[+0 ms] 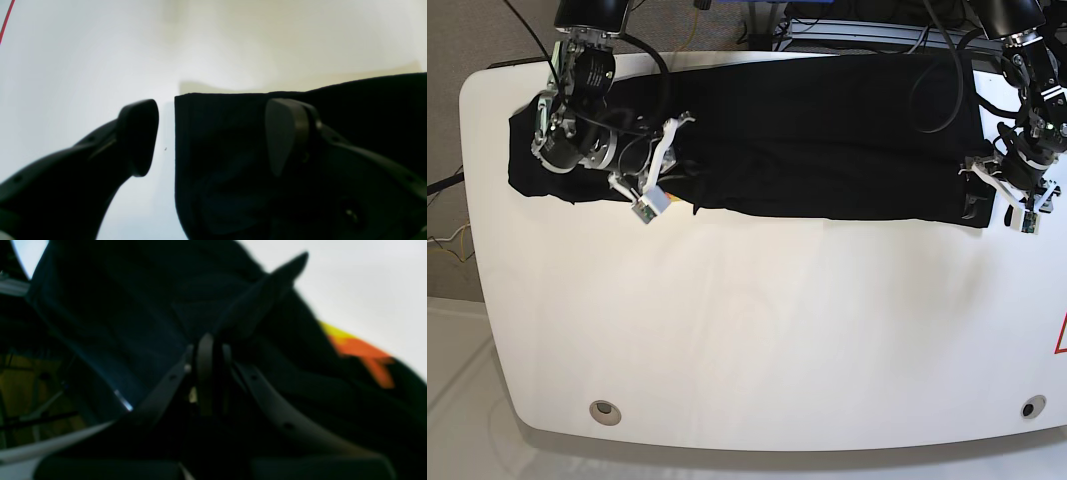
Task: Fold the T-shirt properly
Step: 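Grasp the hem corner with the right gripper and fold it toward the shoulders, then hold the folded stack with the right gripper while the left gripper repositions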
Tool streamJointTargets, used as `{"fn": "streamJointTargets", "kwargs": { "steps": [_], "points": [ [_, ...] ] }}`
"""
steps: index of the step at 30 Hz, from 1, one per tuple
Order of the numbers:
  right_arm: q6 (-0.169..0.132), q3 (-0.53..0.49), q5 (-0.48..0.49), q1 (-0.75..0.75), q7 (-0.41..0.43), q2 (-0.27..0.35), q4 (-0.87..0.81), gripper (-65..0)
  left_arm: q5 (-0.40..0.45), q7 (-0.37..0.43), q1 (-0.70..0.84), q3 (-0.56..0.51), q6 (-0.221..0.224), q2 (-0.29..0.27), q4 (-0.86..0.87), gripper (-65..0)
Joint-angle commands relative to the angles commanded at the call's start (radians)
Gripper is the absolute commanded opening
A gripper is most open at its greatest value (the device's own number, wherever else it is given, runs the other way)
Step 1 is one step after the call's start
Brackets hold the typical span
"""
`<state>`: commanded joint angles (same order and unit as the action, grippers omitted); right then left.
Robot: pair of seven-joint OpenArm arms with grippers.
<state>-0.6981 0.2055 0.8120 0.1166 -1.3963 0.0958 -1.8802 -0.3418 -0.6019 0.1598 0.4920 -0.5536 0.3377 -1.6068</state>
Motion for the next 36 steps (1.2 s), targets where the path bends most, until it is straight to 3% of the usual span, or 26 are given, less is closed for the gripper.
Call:
{"fn": "streamJointTargets", "kwargs": {
  "steps": [4, 8, 14, 16, 36],
  "points": [
    [0.0, -0.043, 0.007, 0.051, 0.0, 0.007, -0.015, -65.0, -0.001, -0.001, -0.008, 0.001, 0.004, 0.0, 0.001, -17.7],
    [0.0, -0.056, 0.002, 0.061, 0.0, 0.013, -0.014, -59.8, -0.001, 0.002, -0.011, 0.0, 0.004, 0.0, 0.004, -17.5],
    [0.0, -0.063, 0.004, 0.061, 0.0, 0.02, -0.003, -41.4, -0.001, -0.001, -0.014, 0.0, 0.003, 0.001, 0.009, -17.8],
    [0.0, -0.039, 0.015, 0.059, 0.0, 0.023, 0.014, -30.4, -0.003, 0.008, -0.013, 0.0, 0.002, 0.0, 0.003, -17.8],
    [0.0, 0.059, 0.062, 0.05, 0.008, 0.102, 0.029, -31.2, -0.004, 0.025, -0.016, 0.002, 0.008, 0.001, -0.009, -17.1]
  ]
}}
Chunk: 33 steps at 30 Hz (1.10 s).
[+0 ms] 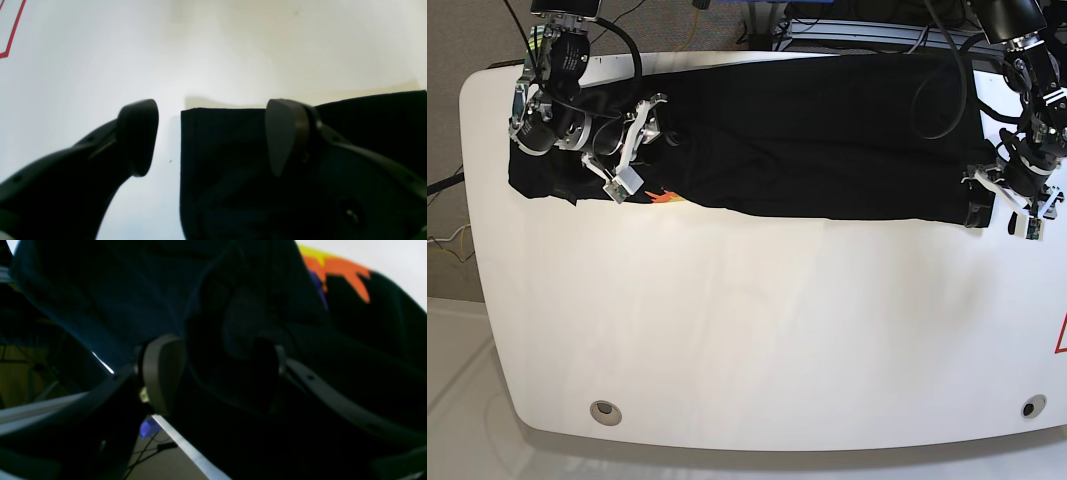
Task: Fold the T-shirt properly
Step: 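Hold the folded stack with the right gripper while the left gripper repositions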
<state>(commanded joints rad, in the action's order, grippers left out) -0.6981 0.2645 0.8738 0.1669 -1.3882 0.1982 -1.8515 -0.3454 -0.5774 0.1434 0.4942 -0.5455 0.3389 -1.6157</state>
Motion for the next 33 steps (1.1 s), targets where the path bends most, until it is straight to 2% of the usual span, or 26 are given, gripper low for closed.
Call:
{"fn": "streamJointTargets", "kwargs": {
  "steps": [10, 14, 16, 20, 26, 28, 30, 33],
  "points": [
    [0.0, 0.038, -0.022, 0.002, 0.032, 0.006, 0.015, -31.5, -0.026, -0.024, 0.0, 0.0, -0.005, 0.006, 0.042, -12.3],
    [0.0, 0.043, -0.064, 0.005, 0.066, 0.003, 0.022, -31.5, -0.067, -0.109, -0.004, 0.0, -0.006, 0.01, 0.096, -13.3],
    [0.0, 0.055, -0.132, 0.025, 0.158, 0.005, 0.014, -31.3, -0.079, -0.221, -0.006, 0.001, -0.003, 0.014, 0.122, -14.1],
    [0.0, 0.077, -0.146, 0.042, 0.196, 0.008, 0.009, -31.5, -0.081, -0.225, -0.002, 0.012, -0.007, 0.015, 0.121, -13.6],
    [0.0, 0.103, -0.128, 0.079, 0.235, 0.019, -0.004, -31.7, -0.073, -0.143, 0.013, 0.052, -0.008, 0.023, 0.082, -11.8],
    [0.0, 0.076, -0.114, 0.099, 0.253, 0.014, 0.013, -31.5, -0.064, -0.136, 0.022, 0.086, 0.0, 0.032, 0.068, -12.0],
    [0.0, 0.073, -0.111, 0.096, 0.248, 0.013, 0.012, -31.5, -0.07, -0.154, 0.021, 0.101, -0.008, 0.041, 0.073, -12.4],
    [0.0, 0.067, -0.103, 0.087, 0.226, 0.013, 0.012, -31.4, -0.081, -0.201, 0.011, 0.114, -0.041, 0.057, 0.101, -14.6]
  ]
}}
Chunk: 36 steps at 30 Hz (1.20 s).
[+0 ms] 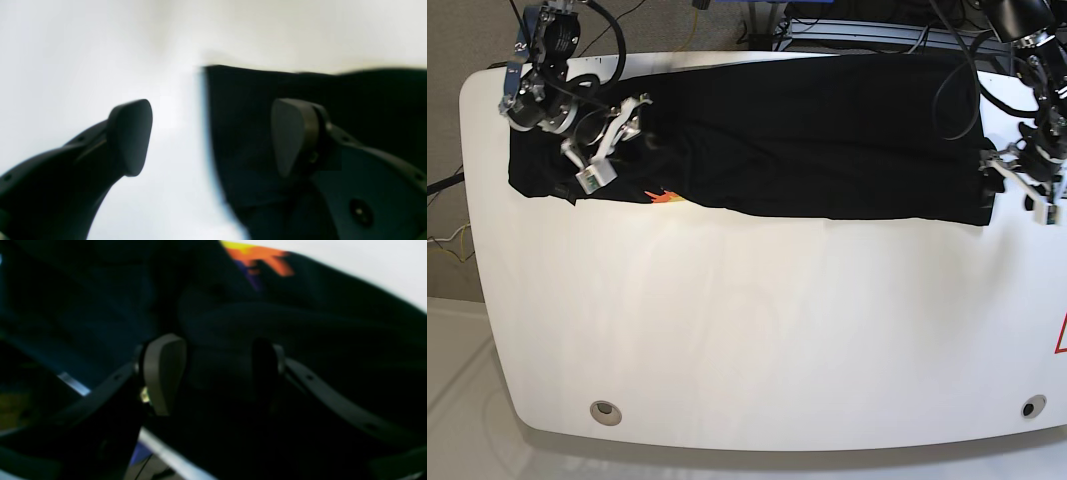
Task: Fold the T-shirt properly
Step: 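Hold the folded stack with the right gripper while the left gripper repositions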
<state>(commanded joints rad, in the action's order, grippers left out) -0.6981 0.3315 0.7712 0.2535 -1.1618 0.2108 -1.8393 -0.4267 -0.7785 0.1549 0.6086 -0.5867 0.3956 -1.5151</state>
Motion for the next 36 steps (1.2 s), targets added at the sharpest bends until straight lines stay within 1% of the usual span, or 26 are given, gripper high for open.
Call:
{"fn": "streamJointTargets", "kwargs": {
  "steps": [1, 5, 7, 11, 15, 19, 27, 31, 33, 36],
  "points": [
    [0.0, -0.002, 0.003, -0.003, -0.009, 0.0, 0.0, -31.3, -0.004, -0.021, -0.004, 0.003, -0.017, 0.005, 0.012, -15.8],
    [0.0, -0.011, 0.02, -0.023, -0.043, -0.003, -0.003, -31.0, -0.022, -0.121, -0.028, 0.006, -0.11, 0.028, 0.082, -20.4],
    [0.0, -0.003, 0.026, -0.025, -0.044, -0.004, 0.0, -30.7, -0.033, -0.174, -0.049, 0.019, -0.111, 0.034, 0.135, -22.8],
    [0.0, -0.004, 0.027, -0.025, -0.047, -0.006, 0.003, -30.7, -0.045, -0.203, -0.077, 0.042, -0.111, 0.038, 0.19, -22.4],
    [0.0, -0.006, 0.023, -0.02, -0.046, -0.006, 0.01, -30.9, -0.066, -0.214, -0.111, 0.083, -0.111, 0.034, 0.247, -20.4],
    [0.0, -0.004, 0.008, -0.012, -0.036, -0.003, 0.008, -30.8, -0.102, -0.218, -0.167, 0.129, -0.111, 0.023, 0.341, -17.9],
    [0.0, 0.0, 0.008, -0.012, -0.03, -0.001, 0.004, -30.7, -0.111, -0.185, -0.161, 0.074, -0.111, -0.004, 0.329, -16.8],
    [0.0, 0.0, 0.006, -0.015, -0.028, -0.001, 0.003, -30.7, -0.119, -0.163, -0.145, 0.021, -0.111, -0.027, 0.304, -17.6],
    [0.0, -0.004, 0.007, -0.02, -0.025, -0.005, 0.003, -30.7, -0.123, -0.155, -0.133, 0.039, -0.111, -0.05, 0.306, -20.3],
    [0.0, -0.005, 0.005, -0.022, -0.027, -0.004, 0.003, -30.7, -0.149, -0.153, -0.119, 0.052, -0.111, -0.045, 0.304, -21.0]
  ]
}}
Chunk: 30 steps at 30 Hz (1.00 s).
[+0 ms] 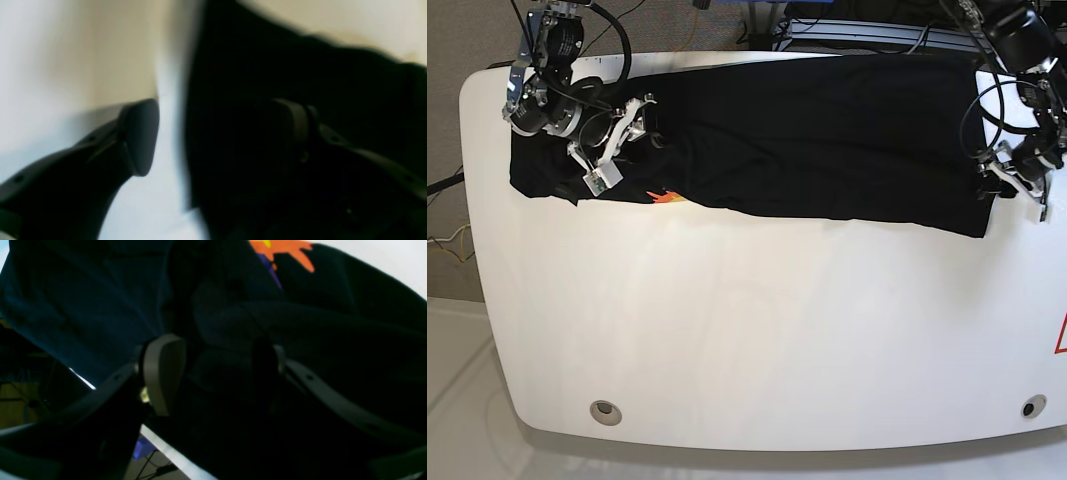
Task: Fold the T-shirt properly
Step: 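Hold the folded stack with the right gripper while the left gripper repositions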
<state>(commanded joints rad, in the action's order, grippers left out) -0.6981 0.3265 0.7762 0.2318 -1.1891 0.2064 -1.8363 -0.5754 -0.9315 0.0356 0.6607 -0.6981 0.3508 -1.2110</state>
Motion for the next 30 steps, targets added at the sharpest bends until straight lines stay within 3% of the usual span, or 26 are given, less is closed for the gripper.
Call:
{"fn": "streamJointTargets", "kwargs": {
  "steps": [7, 9, 15, 19, 21, 23, 27, 30],
  "points": [
    [0.0, -0.002, -0.002, -0.002, -0.006, 0.0, -0.005, -30.6, -0.096, -0.008, 0.073, 0.031, 0.0, 0.052, 0.005, -17.7],
    [0.0, -0.002, 0.001, 0.0, -0.004, -0.001, -0.001, -30.6, -0.164, -0.024, 0.109, 0.038, 0.0, 0.073, 0.009, -17.9],
    [0.0, -0.002, 0.001, 0.0, -0.003, -0.003, 0.002, -30.6, -0.253, -0.033, 0.124, 0.034, 0.0, 0.08, 0.019, -20.2],
    [0.0, -0.002, 0.002, 0.001, -0.003, -0.005, 0.002, -30.7, -0.274, -0.03, 0.107, 0.03, 0.0, 0.074, 0.039, -25.2],
    [0.0, 0.0, -0.001, 0.0, -0.006, -0.003, 0.004, -30.7, -0.265, -0.008, 0.073, 0.002, 0.0, 0.078, 0.056, -42.5],
    [0.0, 0.0, 0.0, 0.001, -0.006, -0.003, 0.004, -30.6, -0.254, 0.002, 0.064, -0.005, 0.0, 0.077, 0.06, -46.6],
    [0.0, 0.001, 0.0, 0.002, -0.007, -0.002, 0.002, -30.6, -0.227, 0.009, 0.029, -0.029, 0.0, 0.076, 0.07, -48.0],
    [0.0, 0.0, 0.002, 0.003, -0.009, -0.002, 0.003, -30.6, -0.209, 0.002, -0.001, -0.053, 0.0, 0.077, 0.077, -43.7]
  ]
}}
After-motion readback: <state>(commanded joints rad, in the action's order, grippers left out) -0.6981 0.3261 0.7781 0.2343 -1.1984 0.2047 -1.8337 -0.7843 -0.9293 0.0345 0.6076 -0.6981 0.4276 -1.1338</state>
